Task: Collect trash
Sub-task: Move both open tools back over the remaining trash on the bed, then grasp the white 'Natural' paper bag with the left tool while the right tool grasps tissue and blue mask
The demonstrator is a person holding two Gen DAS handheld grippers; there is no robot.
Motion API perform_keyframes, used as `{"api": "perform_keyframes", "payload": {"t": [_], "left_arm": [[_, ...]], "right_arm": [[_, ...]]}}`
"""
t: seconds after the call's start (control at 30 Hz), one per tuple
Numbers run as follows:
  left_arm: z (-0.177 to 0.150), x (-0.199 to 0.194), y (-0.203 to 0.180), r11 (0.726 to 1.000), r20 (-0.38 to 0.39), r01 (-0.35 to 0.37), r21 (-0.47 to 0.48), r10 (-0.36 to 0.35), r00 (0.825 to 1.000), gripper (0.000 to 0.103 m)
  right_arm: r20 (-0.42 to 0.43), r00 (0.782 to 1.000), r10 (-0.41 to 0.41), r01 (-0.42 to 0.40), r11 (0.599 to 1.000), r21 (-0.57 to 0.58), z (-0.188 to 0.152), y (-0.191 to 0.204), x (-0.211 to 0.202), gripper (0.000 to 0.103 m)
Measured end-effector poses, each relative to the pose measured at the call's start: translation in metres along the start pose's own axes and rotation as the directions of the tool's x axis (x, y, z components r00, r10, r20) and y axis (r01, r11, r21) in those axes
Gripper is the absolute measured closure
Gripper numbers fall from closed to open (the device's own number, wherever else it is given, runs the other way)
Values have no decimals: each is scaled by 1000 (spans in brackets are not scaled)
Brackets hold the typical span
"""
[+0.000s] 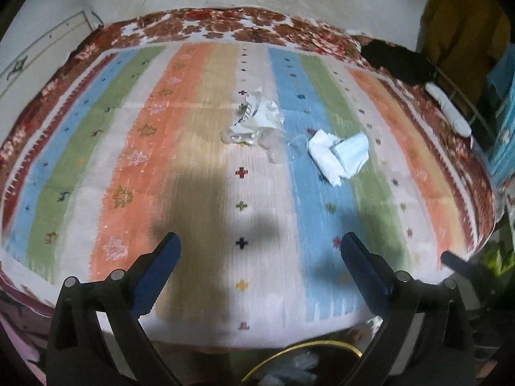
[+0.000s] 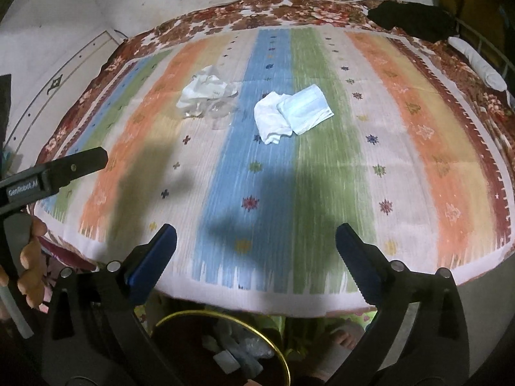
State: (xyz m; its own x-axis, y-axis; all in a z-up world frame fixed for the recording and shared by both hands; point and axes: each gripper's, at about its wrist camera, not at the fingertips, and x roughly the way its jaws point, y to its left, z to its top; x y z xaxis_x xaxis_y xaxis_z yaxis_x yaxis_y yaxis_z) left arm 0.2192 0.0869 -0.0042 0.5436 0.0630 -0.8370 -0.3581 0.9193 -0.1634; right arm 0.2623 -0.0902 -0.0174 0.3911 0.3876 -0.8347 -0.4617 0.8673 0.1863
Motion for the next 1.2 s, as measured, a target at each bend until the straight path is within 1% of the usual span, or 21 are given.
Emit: {"api": "perform_keyframes", "payload": {"t": [0.17, 0.3, 0.5, 0.67, 0.87, 1.03, 1.2], "left_arm": [[15, 14, 10, 1000, 31, -29, -3, 29, 999, 6], [26, 28, 19, 999, 30, -8, -31, 9, 1000, 6], [38, 40, 30, 998, 48, 6, -70, -2, 999, 6], [47, 49, 30, 999, 60, -20, -46, 22, 998, 6], [56, 64, 31, 998, 68, -62, -8, 62, 996, 6], [65, 78, 36, 998, 57, -50, -30, 51, 997, 6], [73, 91, 32, 999, 48, -52, -8, 52, 997, 6]], "right_arm": [[27, 1000, -12, 13, 1000, -16, 13, 0, 7, 9], [40, 999, -15, 17, 999, -39, 26, 2, 18, 9], [32, 999, -11, 13, 998, -63, 38, 6, 36, 9], [18, 1000, -16, 17, 998, -63, 46, 5, 52, 9], [33, 999, -17, 19, 998, -66, 56, 6, 64, 10], [32, 999, -32, 34, 998, -61, 63, 2, 81, 10], [17, 998, -56, 57, 996, -68, 68, -4, 101, 10]]}}
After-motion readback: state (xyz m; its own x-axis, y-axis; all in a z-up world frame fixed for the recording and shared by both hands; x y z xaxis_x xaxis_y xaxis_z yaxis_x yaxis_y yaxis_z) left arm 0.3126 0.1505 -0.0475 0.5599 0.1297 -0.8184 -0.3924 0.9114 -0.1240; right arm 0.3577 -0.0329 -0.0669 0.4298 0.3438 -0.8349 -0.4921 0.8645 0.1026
